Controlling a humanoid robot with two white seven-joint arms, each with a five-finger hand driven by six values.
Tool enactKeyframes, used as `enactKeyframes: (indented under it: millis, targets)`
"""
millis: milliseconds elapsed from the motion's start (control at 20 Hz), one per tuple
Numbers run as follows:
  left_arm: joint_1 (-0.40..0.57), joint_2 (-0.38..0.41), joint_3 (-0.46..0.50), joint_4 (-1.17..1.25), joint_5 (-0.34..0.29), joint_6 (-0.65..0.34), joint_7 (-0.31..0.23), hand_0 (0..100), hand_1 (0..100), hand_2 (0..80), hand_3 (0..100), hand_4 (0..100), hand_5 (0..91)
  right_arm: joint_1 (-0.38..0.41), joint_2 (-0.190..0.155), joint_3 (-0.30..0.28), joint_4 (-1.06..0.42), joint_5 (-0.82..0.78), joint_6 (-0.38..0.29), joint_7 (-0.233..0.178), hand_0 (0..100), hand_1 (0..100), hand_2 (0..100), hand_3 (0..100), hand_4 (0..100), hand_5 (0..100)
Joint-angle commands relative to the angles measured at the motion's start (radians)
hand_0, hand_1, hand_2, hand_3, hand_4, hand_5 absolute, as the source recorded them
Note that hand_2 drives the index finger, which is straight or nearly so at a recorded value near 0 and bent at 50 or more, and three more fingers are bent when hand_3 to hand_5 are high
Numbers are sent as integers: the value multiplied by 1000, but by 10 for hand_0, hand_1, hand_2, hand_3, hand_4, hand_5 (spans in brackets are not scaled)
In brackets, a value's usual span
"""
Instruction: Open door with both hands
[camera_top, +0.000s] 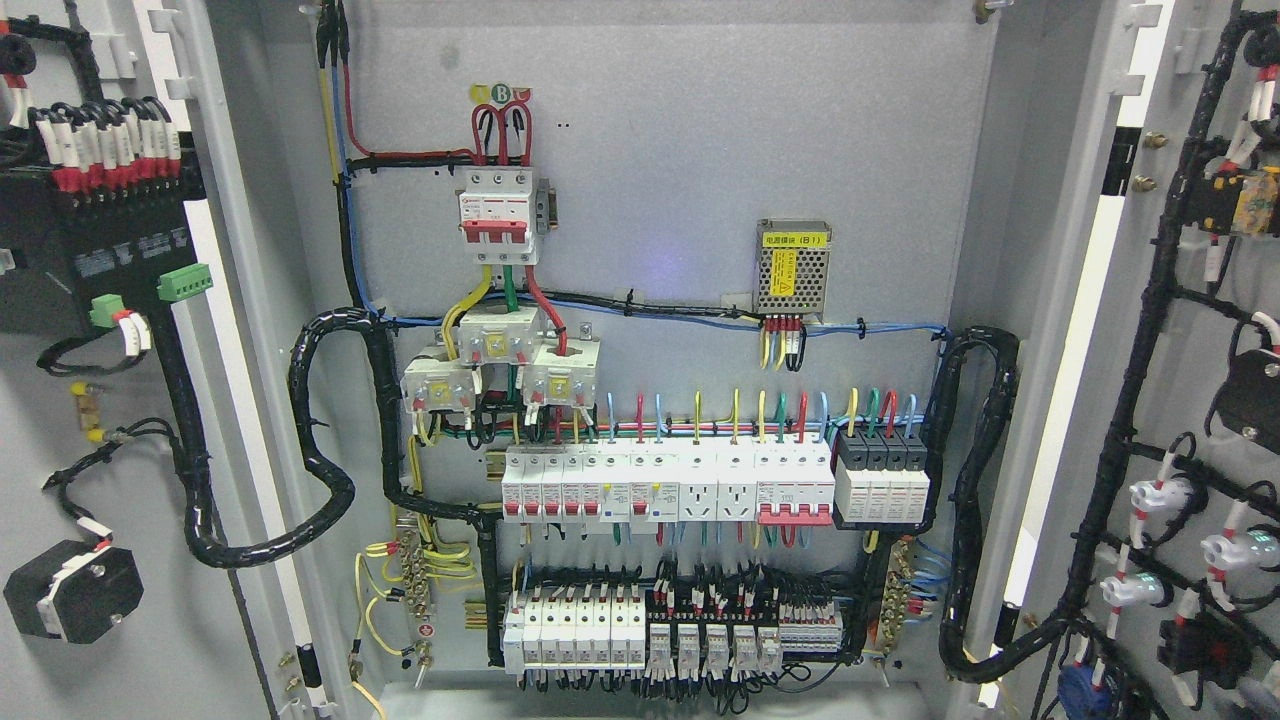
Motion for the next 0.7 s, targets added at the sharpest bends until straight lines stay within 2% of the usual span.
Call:
enactKeyframes:
  millis: [0, 200, 300, 651]
  targets:
    - [-68, 106, 83, 196, 49, -274, -1, 120, 389, 0, 0, 0, 0, 14, 3, -54, 30, -33, -9, 1, 120, 389, 0, 0, 0, 0]
    - [-133, 165, 91, 291, 95, -206, 0, 120, 389, 0, 0, 0, 0, 17, 3, -60, 30, -38, -11, 2, 120, 389, 0, 0, 0, 0]
    - [-163, 184, 91, 336, 96, -179, -1, 120, 389, 0, 0, 0, 0, 19, 3, -60, 30, -38, -11, 2, 120, 389, 0, 0, 0, 0]
    - [-234, 215, 90, 477, 101, -171, -1, 120, 389, 0, 0, 0, 0, 25, 2, -61, 57, -38, -9, 2, 120, 389, 0, 0, 0, 0]
